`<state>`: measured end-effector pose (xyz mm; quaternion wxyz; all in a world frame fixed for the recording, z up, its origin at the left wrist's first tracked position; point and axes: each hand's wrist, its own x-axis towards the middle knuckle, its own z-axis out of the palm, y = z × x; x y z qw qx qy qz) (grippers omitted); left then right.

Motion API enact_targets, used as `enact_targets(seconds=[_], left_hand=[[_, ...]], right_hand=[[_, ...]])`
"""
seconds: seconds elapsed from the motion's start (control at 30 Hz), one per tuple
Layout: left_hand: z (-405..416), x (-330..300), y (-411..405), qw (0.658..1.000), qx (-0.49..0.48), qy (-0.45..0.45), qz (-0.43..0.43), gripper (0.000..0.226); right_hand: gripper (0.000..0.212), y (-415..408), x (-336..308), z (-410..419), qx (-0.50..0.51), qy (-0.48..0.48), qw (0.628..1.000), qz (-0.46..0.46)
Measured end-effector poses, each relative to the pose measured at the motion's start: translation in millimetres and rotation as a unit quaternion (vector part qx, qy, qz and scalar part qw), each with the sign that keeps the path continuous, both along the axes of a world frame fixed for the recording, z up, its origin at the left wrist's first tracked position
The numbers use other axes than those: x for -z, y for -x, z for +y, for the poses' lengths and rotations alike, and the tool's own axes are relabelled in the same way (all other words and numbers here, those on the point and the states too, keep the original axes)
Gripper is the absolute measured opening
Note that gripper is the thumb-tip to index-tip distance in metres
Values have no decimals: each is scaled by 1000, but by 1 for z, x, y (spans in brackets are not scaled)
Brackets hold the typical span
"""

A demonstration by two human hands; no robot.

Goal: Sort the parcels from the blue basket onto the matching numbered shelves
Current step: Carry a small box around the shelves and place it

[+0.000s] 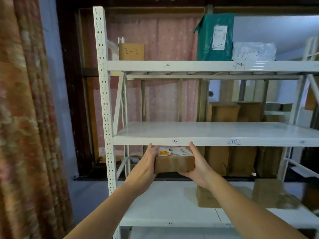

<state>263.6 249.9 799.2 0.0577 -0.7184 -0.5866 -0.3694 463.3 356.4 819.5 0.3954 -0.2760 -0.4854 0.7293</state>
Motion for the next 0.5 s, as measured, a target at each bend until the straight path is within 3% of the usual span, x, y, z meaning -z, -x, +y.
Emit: enact_targets(seconds=[0.1, 0.2, 0.27, 0.37, 0.5], left_hand=[[10, 7, 0, 984, -4, -104, 142, 66], [13, 5, -6, 980, 9, -152, 129, 61], [15, 3, -13, 989, 36, -134, 46, 66], [8, -7, -29, 989, 64, -14, -133, 94], [8, -22, -54, 938, 91, 28, -335, 74]], right_hand=[[57, -13, 1, -4, -46, 17, 999, 4], [57, -17, 3, -11, -36, -3, 995, -91], [56, -18, 5, -10, 5, -31, 995, -96], [50, -20, 2, -7, 39, -68, 995, -63], [40, -33, 0, -6, 63, -119, 988, -76]])
